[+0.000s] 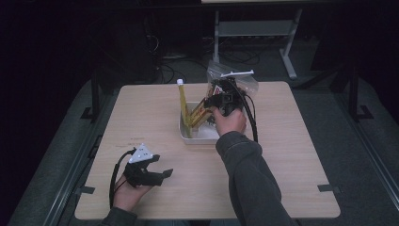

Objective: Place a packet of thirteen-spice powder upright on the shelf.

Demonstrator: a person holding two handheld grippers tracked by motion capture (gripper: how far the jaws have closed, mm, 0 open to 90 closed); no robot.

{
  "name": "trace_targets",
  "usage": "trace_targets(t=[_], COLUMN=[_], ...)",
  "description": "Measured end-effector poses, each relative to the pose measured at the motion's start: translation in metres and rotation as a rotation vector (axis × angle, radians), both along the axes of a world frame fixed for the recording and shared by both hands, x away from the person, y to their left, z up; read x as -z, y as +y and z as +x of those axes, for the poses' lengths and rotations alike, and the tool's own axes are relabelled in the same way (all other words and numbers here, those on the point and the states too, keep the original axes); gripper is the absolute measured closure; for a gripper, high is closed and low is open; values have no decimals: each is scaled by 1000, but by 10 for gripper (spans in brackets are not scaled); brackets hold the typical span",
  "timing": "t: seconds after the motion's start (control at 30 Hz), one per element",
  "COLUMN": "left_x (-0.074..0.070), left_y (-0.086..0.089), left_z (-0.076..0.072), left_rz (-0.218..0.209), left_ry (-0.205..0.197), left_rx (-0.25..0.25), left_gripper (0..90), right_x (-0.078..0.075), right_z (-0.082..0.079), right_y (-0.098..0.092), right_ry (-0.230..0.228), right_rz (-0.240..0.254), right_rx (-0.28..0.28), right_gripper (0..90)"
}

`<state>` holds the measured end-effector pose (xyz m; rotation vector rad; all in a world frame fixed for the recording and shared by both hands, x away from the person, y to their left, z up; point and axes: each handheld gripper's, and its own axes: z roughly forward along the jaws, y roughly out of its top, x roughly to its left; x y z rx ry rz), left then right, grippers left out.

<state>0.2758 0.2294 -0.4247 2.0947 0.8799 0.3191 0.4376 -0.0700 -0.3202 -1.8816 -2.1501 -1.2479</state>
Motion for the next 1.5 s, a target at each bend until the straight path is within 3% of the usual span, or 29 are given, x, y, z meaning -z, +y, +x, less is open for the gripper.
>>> trace_targets(t=[0.2,0.43,0.87,1.23,1.5], left_x=[0,1,0,2,3], left_y=[-1,-2,1,3,4], left_z=[-1,-1,-1,-1,-1], left_rz=[1,3,-1,3,-2], left_ry=[2,1,1,7,12], left_rx=[5,6,-1,-5,-7], left_gripper=[233,234,235,235,234], right_x=[1,4,8,6,3], right_z=[-2,-5,0,-1,-7], right_y=[1,6,9,3,-7], right_ry=[8,16,18,19,-8], right_rz=[12,14,79,76,144], right_rx=[-22,-48,-70,-107,-159], right_gripper=[595,614,641,596,530])
